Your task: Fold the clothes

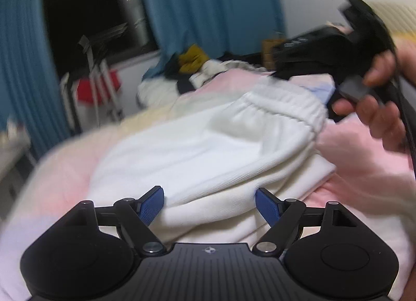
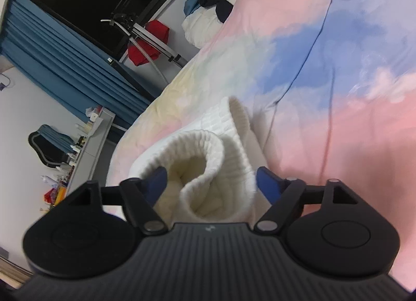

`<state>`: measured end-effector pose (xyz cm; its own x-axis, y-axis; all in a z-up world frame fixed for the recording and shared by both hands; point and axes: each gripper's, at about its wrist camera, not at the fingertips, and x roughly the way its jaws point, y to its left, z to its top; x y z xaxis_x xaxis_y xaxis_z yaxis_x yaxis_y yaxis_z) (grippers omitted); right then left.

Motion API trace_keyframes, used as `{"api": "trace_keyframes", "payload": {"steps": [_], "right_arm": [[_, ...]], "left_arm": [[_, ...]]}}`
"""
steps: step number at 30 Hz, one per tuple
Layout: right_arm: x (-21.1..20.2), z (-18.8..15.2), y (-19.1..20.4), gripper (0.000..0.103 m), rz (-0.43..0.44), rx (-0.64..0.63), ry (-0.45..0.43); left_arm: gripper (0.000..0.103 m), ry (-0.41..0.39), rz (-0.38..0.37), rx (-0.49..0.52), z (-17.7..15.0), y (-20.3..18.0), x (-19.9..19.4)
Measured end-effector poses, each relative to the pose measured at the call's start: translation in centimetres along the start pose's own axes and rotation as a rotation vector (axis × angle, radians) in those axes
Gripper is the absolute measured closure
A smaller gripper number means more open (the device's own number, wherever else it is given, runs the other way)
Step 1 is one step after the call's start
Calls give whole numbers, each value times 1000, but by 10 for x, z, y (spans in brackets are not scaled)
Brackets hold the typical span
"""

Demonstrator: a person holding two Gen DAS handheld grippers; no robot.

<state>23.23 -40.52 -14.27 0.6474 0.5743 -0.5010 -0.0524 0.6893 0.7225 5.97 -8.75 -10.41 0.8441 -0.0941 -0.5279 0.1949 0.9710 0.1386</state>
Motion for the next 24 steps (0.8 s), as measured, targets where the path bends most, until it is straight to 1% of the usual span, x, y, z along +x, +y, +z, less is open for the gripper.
{"api": "trace_keyframes", "payload": {"steps": [2,3,6,9,12,13,14,15,16,17,18,21,23,24], "right_arm": [[1,-2,2,21,2,5,-1],[0,-3,4,21,-2,-7,-3],[-3,-7,11,20,-14,-38,-10],[-5,-10,16,21,-27,-69,-16],[2,-14,13,23,-75,-68,-19],[3,-17,10,38,-84,-62,-35],[3,-18,8,48,-93,-55,-51],[1,-19,7,63,-103,-50,-70],[-1,-19,8,73,-116,-56,-87],[-4,-18,10,78,-125,-63,-105],[-8,-18,14,82,-110,-77,-128],[-21,-16,29,86,-55,-150,-218],[-25,-15,36,86,-73,-210,-276],[-27,-14,40,86,-82,-241,-305]], "left_arm": [[24,22,-14,-85,2,14,6],[24,23,-11,-100,3,16,7],[24,23,-6,-91,5,22,6],[24,26,-15,-101,2,29,8],[23,23,-26,-110,3,23,5],[23,22,-29,-115,1,20,0],[24,19,-33,-122,1,19,-4],[24,14,-38,-130,0,17,-8],[23,10,-43,-138,0,16,-11],[24,3,-47,-146,0,16,-14],[24,-5,-51,-153,0,16,-17],[23,-38,-70,-176,0,18,-25],[23,-67,-86,-203,1,21,-29],[23,-69,-93,-223,1,23,-29]]}}
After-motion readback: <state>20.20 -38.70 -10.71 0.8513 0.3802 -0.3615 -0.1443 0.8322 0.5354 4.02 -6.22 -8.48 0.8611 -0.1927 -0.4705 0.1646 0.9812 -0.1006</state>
